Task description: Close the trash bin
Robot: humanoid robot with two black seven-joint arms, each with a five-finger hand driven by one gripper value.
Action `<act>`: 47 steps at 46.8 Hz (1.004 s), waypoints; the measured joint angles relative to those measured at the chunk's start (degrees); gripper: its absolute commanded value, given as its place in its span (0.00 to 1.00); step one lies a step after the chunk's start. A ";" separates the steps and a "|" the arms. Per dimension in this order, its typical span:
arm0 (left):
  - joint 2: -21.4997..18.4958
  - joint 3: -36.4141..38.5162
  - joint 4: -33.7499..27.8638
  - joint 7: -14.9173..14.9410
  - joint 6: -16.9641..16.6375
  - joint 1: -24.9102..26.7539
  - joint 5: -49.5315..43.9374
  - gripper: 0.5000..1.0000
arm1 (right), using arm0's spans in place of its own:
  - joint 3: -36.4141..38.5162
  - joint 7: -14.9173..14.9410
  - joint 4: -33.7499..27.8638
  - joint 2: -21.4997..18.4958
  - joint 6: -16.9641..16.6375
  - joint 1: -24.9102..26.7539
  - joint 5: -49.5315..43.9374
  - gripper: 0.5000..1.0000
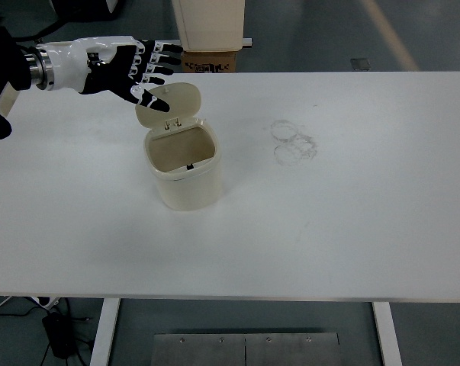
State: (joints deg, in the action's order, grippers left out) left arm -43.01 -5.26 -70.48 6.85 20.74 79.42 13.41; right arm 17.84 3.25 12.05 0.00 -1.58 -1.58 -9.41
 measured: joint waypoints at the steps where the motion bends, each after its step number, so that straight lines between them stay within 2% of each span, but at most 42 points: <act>1: 0.05 0.00 -0.14 0.00 -0.01 -0.16 -0.06 1.00 | 0.00 0.00 0.00 0.00 0.00 0.00 0.00 0.99; 15: -0.76 -0.80 -3.24 -0.35 0.64 0.48 -5.05 1.00 | 0.00 0.01 0.00 0.00 0.00 0.00 0.00 0.99; 30: -4.82 -0.79 -7.49 -0.29 1.48 1.12 -6.47 1.00 | 0.00 0.00 -0.01 0.00 0.00 0.00 0.00 0.99; 47: -5.91 -0.59 -4.93 -0.25 -1.82 2.91 -4.86 1.00 | 0.00 0.00 0.00 0.00 0.01 -0.01 0.00 0.99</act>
State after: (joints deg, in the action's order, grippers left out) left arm -48.92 -5.85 -75.41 6.60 18.92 82.33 8.55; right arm 17.84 3.26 12.04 0.00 -1.58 -1.59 -9.40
